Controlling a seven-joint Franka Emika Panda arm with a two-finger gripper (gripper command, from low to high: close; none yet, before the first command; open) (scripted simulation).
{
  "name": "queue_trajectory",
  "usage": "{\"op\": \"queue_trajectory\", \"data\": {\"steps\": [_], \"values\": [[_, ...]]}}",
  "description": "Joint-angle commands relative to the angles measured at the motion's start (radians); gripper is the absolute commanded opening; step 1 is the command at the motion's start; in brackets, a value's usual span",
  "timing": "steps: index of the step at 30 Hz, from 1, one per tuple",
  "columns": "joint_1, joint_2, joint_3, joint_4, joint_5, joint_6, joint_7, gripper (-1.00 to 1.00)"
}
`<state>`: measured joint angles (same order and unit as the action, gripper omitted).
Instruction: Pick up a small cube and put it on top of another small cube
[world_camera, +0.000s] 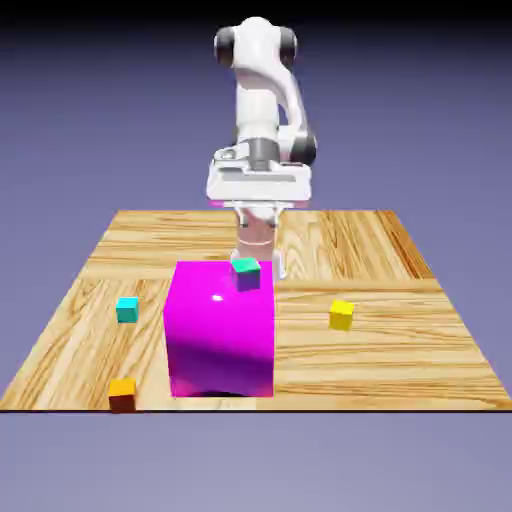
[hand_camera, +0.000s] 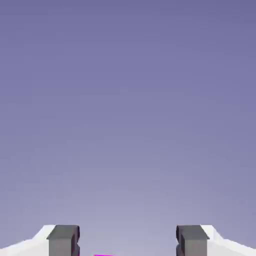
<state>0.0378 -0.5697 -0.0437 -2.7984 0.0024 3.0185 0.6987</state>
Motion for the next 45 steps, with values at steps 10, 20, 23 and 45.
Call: {"op": "queue_trajectory", "data": {"steps": [10,20,23,45], "values": [[0.214,0.003,-0.362,0.096,0.020,-0.153,-0.351,0.00],[0.429,0.005,-0.725,0.192,0.040,-0.307,-0.702,0.00],[0.493,0.006,-0.834,0.221,0.046,-0.353,-0.808,0.00],[0.965,0.011,-1.631,0.432,0.089,-0.690,-1.580,0.00]]}}
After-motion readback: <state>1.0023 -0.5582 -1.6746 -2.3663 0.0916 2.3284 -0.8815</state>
